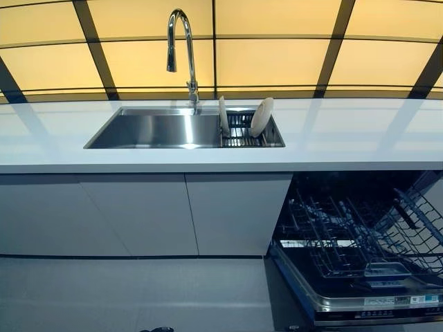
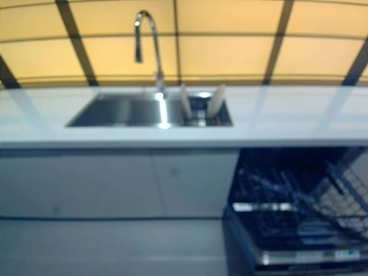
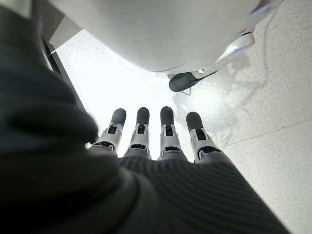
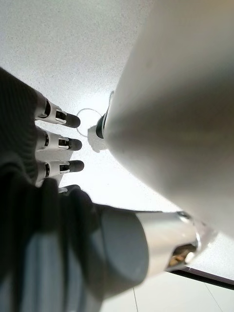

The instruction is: Take plates into dishwasher

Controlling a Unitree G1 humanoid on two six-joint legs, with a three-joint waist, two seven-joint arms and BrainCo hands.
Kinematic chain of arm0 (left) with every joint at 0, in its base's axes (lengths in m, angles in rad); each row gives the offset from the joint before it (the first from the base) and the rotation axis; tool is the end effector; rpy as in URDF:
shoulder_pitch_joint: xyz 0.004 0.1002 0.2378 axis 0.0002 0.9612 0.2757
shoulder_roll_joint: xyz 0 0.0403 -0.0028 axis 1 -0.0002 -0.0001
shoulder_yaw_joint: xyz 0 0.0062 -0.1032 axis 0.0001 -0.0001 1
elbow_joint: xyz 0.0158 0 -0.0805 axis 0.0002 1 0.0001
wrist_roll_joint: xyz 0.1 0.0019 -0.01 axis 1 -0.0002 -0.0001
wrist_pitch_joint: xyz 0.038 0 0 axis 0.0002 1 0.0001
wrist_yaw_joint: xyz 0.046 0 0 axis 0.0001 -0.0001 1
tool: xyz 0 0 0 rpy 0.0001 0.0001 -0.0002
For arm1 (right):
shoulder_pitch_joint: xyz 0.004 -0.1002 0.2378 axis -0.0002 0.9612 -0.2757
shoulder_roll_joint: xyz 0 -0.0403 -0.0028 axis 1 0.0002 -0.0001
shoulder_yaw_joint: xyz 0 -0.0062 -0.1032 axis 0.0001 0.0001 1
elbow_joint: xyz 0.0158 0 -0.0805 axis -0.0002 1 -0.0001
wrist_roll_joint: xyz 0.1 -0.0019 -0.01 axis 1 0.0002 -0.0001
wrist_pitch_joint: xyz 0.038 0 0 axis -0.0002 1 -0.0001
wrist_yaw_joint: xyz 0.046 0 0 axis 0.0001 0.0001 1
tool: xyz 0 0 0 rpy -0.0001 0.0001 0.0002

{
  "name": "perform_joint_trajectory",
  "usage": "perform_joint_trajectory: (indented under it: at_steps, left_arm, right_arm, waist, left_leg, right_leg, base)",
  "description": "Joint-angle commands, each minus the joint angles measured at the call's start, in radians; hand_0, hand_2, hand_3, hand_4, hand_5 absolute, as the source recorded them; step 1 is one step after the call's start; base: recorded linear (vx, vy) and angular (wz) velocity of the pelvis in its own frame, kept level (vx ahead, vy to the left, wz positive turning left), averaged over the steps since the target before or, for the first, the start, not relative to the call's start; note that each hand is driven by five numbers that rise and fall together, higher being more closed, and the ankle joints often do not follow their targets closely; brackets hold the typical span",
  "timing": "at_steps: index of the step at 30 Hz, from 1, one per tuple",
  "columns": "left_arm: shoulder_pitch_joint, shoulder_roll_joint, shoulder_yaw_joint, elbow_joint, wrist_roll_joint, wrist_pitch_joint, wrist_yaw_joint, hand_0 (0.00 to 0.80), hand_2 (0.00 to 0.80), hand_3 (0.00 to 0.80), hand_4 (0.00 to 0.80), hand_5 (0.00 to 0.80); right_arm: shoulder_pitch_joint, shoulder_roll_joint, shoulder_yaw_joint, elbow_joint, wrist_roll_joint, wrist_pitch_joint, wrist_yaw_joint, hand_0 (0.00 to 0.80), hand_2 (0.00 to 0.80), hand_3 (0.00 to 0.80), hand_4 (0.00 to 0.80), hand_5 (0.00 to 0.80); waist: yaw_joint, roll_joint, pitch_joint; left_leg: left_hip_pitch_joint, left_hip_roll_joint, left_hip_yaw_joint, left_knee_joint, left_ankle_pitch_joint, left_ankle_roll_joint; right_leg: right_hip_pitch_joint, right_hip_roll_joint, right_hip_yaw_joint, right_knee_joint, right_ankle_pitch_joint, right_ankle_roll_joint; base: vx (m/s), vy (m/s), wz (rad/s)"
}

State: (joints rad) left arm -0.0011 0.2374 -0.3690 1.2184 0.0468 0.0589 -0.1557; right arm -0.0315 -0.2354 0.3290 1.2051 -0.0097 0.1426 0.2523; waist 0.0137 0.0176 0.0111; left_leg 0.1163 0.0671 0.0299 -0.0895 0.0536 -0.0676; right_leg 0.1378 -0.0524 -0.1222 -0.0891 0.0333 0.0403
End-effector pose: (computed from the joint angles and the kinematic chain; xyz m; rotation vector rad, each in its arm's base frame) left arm 0.0680 0.2096 -0.1193 0.3792 1.3341 -0.3251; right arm 0.0788 -0.2112 -0.1171 -0.2644 1.3861 0.3346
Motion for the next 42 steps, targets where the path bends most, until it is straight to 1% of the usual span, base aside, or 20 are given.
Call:
perform_joint_trajectory:
  at_steps: [1,4,5,6,9,11,13,15,17,21,23,24,27,29,32,35,38,39,41,42]
  left_arm:
    - [-0.081,-0.023,0.003,0.069,0.014,0.008,0.011,0.000,0.000,0.000,0.000,0.000]
    - [-0.081,-0.024,0.001,0.070,0.018,0.011,0.013,0.000,0.000,0.000,0.000,0.000]
    - [-0.081,-0.024,-0.001,0.067,0.024,0.013,0.015,0.000,0.000,0.000,0.000,0.000]
    - [-0.080,-0.022,-0.003,0.064,0.027,0.015,0.016,0.000,0.000,0.000,0.000,0.000]
    - [-0.072,-0.012,-0.013,0.039,0.035,0.018,0.022,0.000,0.000,0.000,0.000,0.000]
    - [-0.060,-0.006,-0.018,0.019,0.042,0.021,0.025,0.000,0.000,0.000,0.000,0.000]
    - [-0.046,0.004,-0.029,0.006,0.041,0.021,0.025,0.000,0.000,0.000,0.000,0.000]
    - [-0.032,0.011,-0.037,0.000,0.034,0.013,0.026,0.000,0.000,0.000,0.000,0.000]
    - [-0.032,0.013,-0.043,0.007,0.028,0.008,0.025,0.000,0.000,0.000,0.000,0.000]
    - [-0.046,0.011,-0.062,0.021,0.017,0.001,0.029,0.000,0.000,0.000,0.000,0.000]
    - [-0.046,0.007,-0.078,0.015,0.007,0.005,0.036,0.000,0.000,0.000,0.000,0.000]
    - [-0.043,0.005,-0.080,0.011,0.004,0.006,0.039,0.000,0.000,0.000,0.000,0.000]
    - [-0.038,0.000,-0.085,0.017,-0.008,-0.003,0.045,0.000,0.000,0.000,0.000,0.000]
    - [-0.037,-0.004,-0.086,0.028,-0.015,-0.013,0.050,0.000,0.000,0.000,0.000,0.000]
    - [-0.039,-0.006,-0.083,0.046,-0.029,-0.028,0.054,0.000,0.000,0.000,0.000,0.000]
    - [-0.047,-0.001,-0.071,0.074,-0.027,-0.039,0.049,0.000,0.000,0.000,0.000,0.000]
    - [-0.054,0.005,-0.075,0.111,0.013,-0.049,0.036,0.000,0.000,0.000,0.000,0.000]
    - [-0.056,0.010,-0.082,0.118,0.024,-0.042,0.033,0.000,0.000,0.000,0.000,0.000]
    - [-0.053,0.015,-0.088,0.116,0.020,-0.026,0.034,0.000,0.000,0.000,0.000,0.000]
    - [-0.046,0.018,-0.092,0.112,0.013,-0.006,0.037,0.000,0.000,0.000,0.000,0.000]
  right_arm:
    - [-0.051,0.029,0.045,0.063,-0.045,-0.015,0.008,0.000,0.000,0.000,0.000,0.000]
    - [-0.053,0.028,0.060,0.051,-0.062,-0.068,0.052,0.000,0.000,0.000,0.000,0.000]
    - [-0.057,0.026,0.082,0.023,-0.052,-0.122,0.096,0.000,0.000,0.000,0.000,0.000]
    - [-0.061,0.023,0.096,-0.006,-0.041,-0.153,0.130,0.000,0.000,0.000,0.000,0.000]
    - [-0.073,0.002,0.154,-0.213,0.037,-0.196,0.264,0.000,0.000,0.000,0.000,0.000]
    - [-0.073,-0.015,0.179,-0.393,0.112,-0.155,0.338,0.000,0.000,0.000,0.000,0.000]
    - [-0.069,-0.043,0.204,-0.586,0.250,-0.124,0.414,0.000,0.000,0.000,0.000,0.000]
    - [-0.074,-0.073,0.226,-0.834,0.425,-0.065,0.489,0.000,0.000,0.000,0.000,0.000]
    - [-0.091,-0.072,0.231,-1.008,0.582,-0.028,0.559,0.000,0.000,0.000,0.000,0.000]
    - [-0.140,-0.023,0.235,-1.223,0.812,0.033,0.609,0.000,0.000,0.000,0.000,0.000]
    - [-0.195,0.039,0.201,-1.319,1.013,0.082,0.564,0.000,0.000,0.000,0.000,0.000]
    - [-0.215,0.063,0.185,-1.335,1.057,0.082,0.542,0.000,0.000,0.000,0.000,0.000]
    - [-0.274,0.120,0.132,-1.376,1.189,0.003,0.402,0.000,0.000,0.000,0.000,0.000]
    - [-0.313,0.146,0.083,-1.386,1.204,-0.066,0.319,0.000,0.000,0.000,0.000,0.000]
    - [-0.368,0.140,0.015,-1.388,1.197,-0.136,0.253,0.000,0.000,0.000,0.000,0.000]
    - [-0.436,0.119,-0.060,-1.388,1.201,-0.195,0.186,0.000,0.000,0.000,0.000,0.000]
    - [-0.485,0.083,-0.113,-1.390,1.155,-0.258,0.095,0.000,0.000,0.000,0.000,0.000]
    - [-0.498,0.063,-0.124,-1.383,1.131,-0.278,0.062,0.000,0.000,0.000,0.000,0.000]
    - [-0.515,0.031,-0.142,-1.373,1.117,-0.294,0.032,0.000,0.000,0.000,0.000,0.000]
    - [-0.539,-0.012,-0.157,-1.361,1.095,-0.310,-0.007,0.000,0.000,0.000,0.000,0.000]
  waist:
    - [0.006,-0.042,0.048]
    - [0.008,-0.043,0.049]
    - [0.011,-0.045,0.050]
    - [0.013,-0.046,0.051]
    - [0.018,-0.054,0.058]
    - [0.021,-0.059,0.061]
    - [0.022,-0.065,0.061]
    - [0.020,-0.067,0.061]
    - [0.020,-0.067,0.062]
    - [0.023,-0.062,0.066]
    - [0.030,-0.056,0.072]
    - [0.034,-0.054,0.073]
    - [0.043,-0.045,0.075]
    - [0.046,-0.040,0.073]
    - [0.048,-0.039,0.073]
    - [0.051,-0.037,0.080]
    - [0.047,-0.023,0.083]
    - [0.042,-0.014,0.084]
    - [0.034,-0.013,0.085]
    - [0.024,-0.018,0.085]
  left_leg:
    - [0.023,-0.085,0.012,0.002,-0.052,0.079]
    - [0.022,-0.085,0.010,0.002,-0.051,0.079]
    - [0.022,-0.086,0.006,0.002,-0.051,0.079]
    - [0.022,-0.087,0.004,0.002,-0.050,0.079]
    - [0.017,-0.088,0.000,0.002,-0.046,0.078]
    - [0.014,-0.088,-0.001,0.002,-0.044,0.079]
    - [0.013,-0.090,-0.003,0.002,-0.042,0.079]
    - [0.013,-0.092,0.000,0.002,-0.042,0.078]
    - [0.011,-0.095,0.001,0.002,-0.041,0.079]
    - [0.006,-0.099,0.003,0.002,-0.041,0.085]
    - [0.005,-0.101,0.006,0.002,-0.042,0.093]
    - [0.005,-0.102,0.008,0.002,-0.043,0.097]
    - [0.001,-0.107,0.012,0.003,-0.045,0.109]
    - [-0.006,-0.113,0.009,0.007,-0.048,0.119]
    - [-0.017,-0.126,-0.002,0.019,-0.053,0.135]
    - [-0.036,-0.148,-0.032,0.044,-0.056,0.153]
    - [-0.045,-0.157,-0.072,0.054,-0.051,0.166]
    - [-0.037,-0.156,-0.079,0.051,-0.052,0.166]
    - [-0.020,-0.157,-0.079,0.041,-0.054,0.162]
    - [0.005,-0.162,-0.076,0.023,-0.058,0.155]
  right_leg:
    - [0.005,-0.016,-0.001,0.009,0.030,0.034]
    - [0.006,-0.018,-0.003,0.010,0.029,0.034]
    - [0.006,-0.018,-0.003,0.012,0.029,0.035]
    - [0.006,-0.018,-0.004,0.012,0.029,0.035]
    - [0.002,-0.020,-0.008,0.014,0.030,0.035]
    - [-0.001,-0.020,-0.009,0.014,0.032,0.035]
    - [-0.003,-0.020,-0.011,0.015,0.032,0.033]
    - [-0.005,-0.022,-0.010,0.017,0.031,0.033]
    - [-0.010,-0.024,-0.009,0.022,0.028,0.037]
    - [-0.028,-0.036,-0.008,0.050,0.020,0.049]
    - [-0.045,-0.047,-0.006,0.076,0.017,0.060]
    - [-0.051,-0.052,-0.004,0.083,0.017,0.064]
    - [-0.065,-0.068,0.000,0.101,0.020,0.075]
    - [-0.074,-0.077,0.005,0.115,0.018,0.079]
    - [-0.098,-0.096,0.018,0.164,0.033,0.080]
    - [-0.144,-0.129,0.038,0.298,0.085,0.067]
    - [-0.235,-0.153,0.076,0.533,0.182,0.057]
    - [-0.277,-0.152,0.084,0.615,0.214,0.059]
    - [-0.318,-0.147,0.081,0.644,0.226,0.063]
    - [-0.347,-0.130,0.065,0.610,0.228,0.065]
  base:
    - [0.000,0.000,0.00]
    - [0.000,0.000,0.00]
    - [0.000,0.000,0.00]
    - [0.000,0.000,0.00]
    - [-0.025,-0.008,-0.01]
    - [-0.016,-0.010,0.00]
    - [0.002,0.001,0.02]
    - [0.013,0.028,0.04]
    - [0.009,0.063,0.03]
    - [-0.011,0.077,0.01]
    - [-0.014,0.103,0.01]
    - [-0.004,0.109,0.00]
    - [0.000,0.128,0.00]
    - [0.001,0.162,-0.01]
    - [-0.006,0.170,-0.04]
    - [0.007,0.214,-0.02]
    - [0.054,0.233,-0.12]
    - [0.090,0.205,-0.01]
    - [0.146,0.154,0.30]
    - [0.216,0.110,0.44]
